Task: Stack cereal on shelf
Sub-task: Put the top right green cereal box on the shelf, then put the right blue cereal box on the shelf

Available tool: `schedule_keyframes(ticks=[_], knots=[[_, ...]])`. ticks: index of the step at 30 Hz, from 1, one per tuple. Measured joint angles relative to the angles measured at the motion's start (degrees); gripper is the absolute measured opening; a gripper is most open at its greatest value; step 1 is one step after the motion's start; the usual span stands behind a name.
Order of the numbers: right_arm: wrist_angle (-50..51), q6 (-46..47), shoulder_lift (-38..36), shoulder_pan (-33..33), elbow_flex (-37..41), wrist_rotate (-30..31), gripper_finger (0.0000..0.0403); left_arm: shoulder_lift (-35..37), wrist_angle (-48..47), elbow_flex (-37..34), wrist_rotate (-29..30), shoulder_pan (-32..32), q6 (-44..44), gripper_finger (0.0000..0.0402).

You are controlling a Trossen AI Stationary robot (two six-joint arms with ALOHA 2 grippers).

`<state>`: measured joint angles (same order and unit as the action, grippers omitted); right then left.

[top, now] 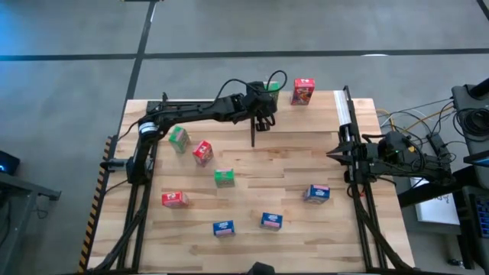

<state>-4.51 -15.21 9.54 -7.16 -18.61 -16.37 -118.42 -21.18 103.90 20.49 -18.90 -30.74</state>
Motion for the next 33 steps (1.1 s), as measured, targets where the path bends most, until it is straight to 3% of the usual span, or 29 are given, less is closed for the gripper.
schedule_keyframes(ticks=[17,28,33], knots=[[0.1,0.0,0.0,0.0,0.0,1.8,0.0012,-0.1,0.8,0.0,-0.1,-2.1,1.8,0.0038],[0.5,-0.4,0.0,0.0,0.0,1.9,0.0012,0.1,0.8,0.1,-3.5,-1.2,5.3,0.0038],[1.2,-0.5,0.0,0.0,0.0,3.7,0.0012,3.4,-0.4,0.1,-6.1,1.0,4.7,0.0038]])
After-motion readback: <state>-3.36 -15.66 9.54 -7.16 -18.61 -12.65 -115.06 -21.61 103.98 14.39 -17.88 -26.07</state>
